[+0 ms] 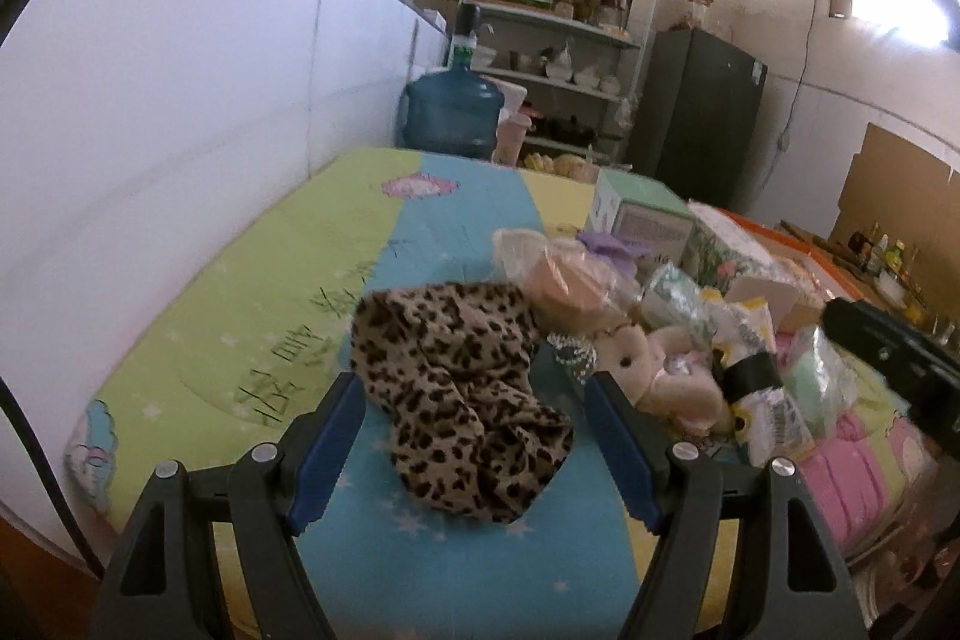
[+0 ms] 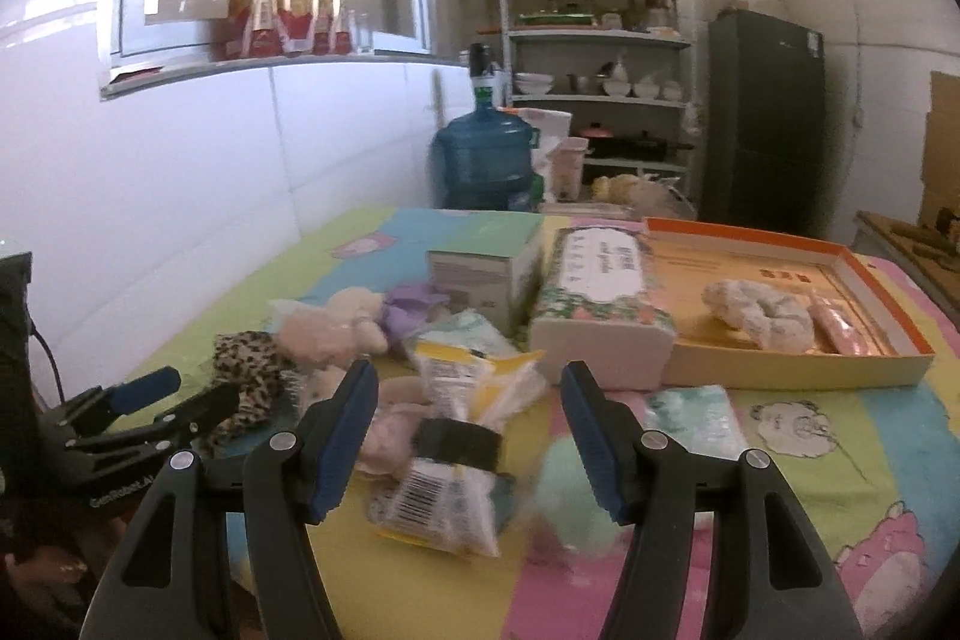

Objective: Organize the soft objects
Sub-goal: 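Lower the left gripper onto the leopard-print cloth and close it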

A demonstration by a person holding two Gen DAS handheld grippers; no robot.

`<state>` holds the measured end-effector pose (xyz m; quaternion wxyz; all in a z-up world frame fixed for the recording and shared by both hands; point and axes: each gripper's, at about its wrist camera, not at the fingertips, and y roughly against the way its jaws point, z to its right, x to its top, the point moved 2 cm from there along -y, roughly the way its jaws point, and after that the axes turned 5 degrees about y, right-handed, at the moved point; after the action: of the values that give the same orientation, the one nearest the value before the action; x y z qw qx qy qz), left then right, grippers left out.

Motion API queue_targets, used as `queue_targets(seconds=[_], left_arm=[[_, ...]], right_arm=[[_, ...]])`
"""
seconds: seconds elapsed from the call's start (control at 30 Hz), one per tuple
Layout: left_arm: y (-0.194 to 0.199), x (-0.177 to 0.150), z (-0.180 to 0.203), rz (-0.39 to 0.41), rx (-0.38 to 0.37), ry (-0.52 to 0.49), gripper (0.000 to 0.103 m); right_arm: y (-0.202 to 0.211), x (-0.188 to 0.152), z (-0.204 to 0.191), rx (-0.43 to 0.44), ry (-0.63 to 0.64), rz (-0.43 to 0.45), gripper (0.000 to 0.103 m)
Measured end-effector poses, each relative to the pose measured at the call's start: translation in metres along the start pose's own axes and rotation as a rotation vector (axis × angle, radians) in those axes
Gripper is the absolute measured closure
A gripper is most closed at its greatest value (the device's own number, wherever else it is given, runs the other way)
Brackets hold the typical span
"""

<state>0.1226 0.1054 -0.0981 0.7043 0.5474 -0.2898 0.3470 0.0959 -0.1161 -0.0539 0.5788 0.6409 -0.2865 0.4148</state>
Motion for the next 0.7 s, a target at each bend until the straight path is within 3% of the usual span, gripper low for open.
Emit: queue_targets(seconds=[0.1,0.23,0.3,0.37,0.47,0.7], left_arm=[[-0.013,-0.003,-0.001,-0.037,-0.004,0.015,0.028],[-0.023,-0.007,-0.005,-0.067,0.003,0.054,0.039],[-0.023,-0.007,-0.006,-0.057,0.013,0.047,0.049],[-0.023,-0.007,-0.008,-0.057,0.023,0.049,0.069],[-0.020,-0.006,-0.015,-0.049,0.015,0.074,0.085],[0.003,0.003,-0.014,0.039,0.023,0.062,0.087]], right_arm=[[-0.001,-0.006,0.011,-0.028,-0.014,-0.019,0.038],[-0.006,-0.012,0.018,-0.025,-0.035,-0.055,0.038],[-0.009,-0.014,0.015,-0.001,-0.037,-0.065,0.038],[-0.014,-0.015,0.010,0.034,-0.037,-0.076,0.038],[-0.017,-0.013,0.004,0.075,-0.036,-0.079,0.038],[-0.010,-0.020,0.025,-0.039,-0.032,-0.093,0.038]])
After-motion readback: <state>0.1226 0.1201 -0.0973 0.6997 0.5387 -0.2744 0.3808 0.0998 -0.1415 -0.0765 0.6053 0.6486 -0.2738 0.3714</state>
